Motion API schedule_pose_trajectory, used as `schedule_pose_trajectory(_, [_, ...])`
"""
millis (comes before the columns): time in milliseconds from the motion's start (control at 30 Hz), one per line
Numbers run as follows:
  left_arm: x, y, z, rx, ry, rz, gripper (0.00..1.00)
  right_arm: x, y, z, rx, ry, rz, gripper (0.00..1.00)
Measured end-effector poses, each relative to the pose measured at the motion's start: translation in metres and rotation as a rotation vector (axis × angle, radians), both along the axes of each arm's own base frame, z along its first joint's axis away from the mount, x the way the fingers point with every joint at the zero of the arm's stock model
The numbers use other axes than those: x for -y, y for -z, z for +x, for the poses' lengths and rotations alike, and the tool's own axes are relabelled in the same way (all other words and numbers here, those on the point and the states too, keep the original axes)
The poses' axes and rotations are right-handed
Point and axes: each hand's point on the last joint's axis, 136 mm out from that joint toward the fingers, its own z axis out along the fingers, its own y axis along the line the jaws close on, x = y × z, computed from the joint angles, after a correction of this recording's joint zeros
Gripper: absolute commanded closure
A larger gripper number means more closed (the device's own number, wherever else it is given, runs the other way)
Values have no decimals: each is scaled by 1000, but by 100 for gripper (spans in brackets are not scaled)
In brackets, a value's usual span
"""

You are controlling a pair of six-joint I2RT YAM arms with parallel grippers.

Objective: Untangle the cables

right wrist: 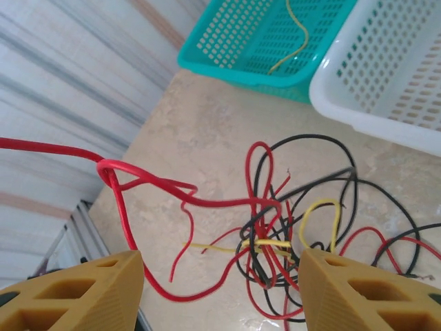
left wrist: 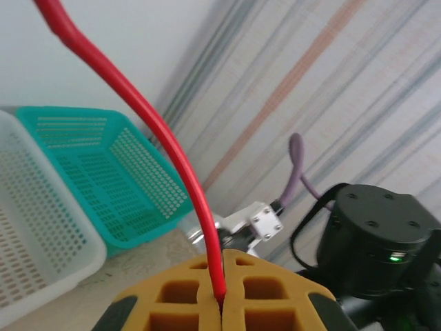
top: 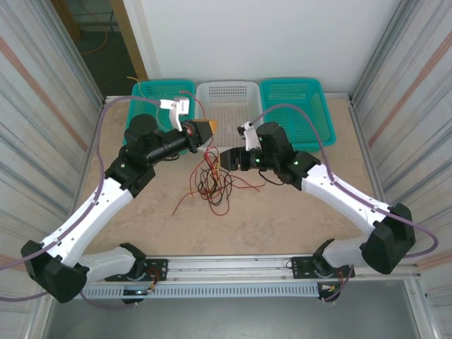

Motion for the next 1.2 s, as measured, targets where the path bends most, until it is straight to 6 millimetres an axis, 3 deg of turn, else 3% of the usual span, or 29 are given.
schedule_pose_trajectory(133, [9, -4, -12, 10, 92, -6, 100, -7, -3, 5, 36, -41, -25, 45])
schedule_pose_trajectory(267, [13, -7, -19, 16, 144, -7, 100, -11, -3, 10, 62, -59, -44, 69])
schedule_pose_trajectory(367, [10, -9, -18, 26, 135, -5, 100, -11, -3, 10, 72, -63, -54, 79])
schedule_pose_trajectory(500, [-14, -11, -5, 34, 28, -7, 100, -3, -1, 13, 83, -40, -70, 97])
schedule_pose_trajectory(600, [-52, 2, 12, -11, -152, 0, 100, 25, 4, 20, 73, 47, -75, 100])
schedule_pose_trajectory(700, [-100, 28, 25, -99, -383, 13, 100, 69, 10, 36, 37, 185, -45, 100])
schedule_pose_trajectory(767, [-139, 57, 28, -198, -549, 19, 100, 97, 13, 45, 7, 276, -21, 100])
schedule_pose_trajectory(867, [-188, 105, 26, -361, -764, 35, 100, 122, 9, 50, -15, 361, 24, 100])
schedule_pose_trajectory(933, [-210, 140, 19, -469, -863, 58, 100, 129, -1, 50, -19, 378, 68, 100])
schedule_pose_trajectory(1067, [-222, 210, 0, -679, -929, 104, 100, 132, -20, 43, -28, 364, 149, 100])
schedule_pose_trajectory(1200, [-219, 254, -13, -817, -933, 104, 100, 126, -23, 33, -84, 315, 197, 100])
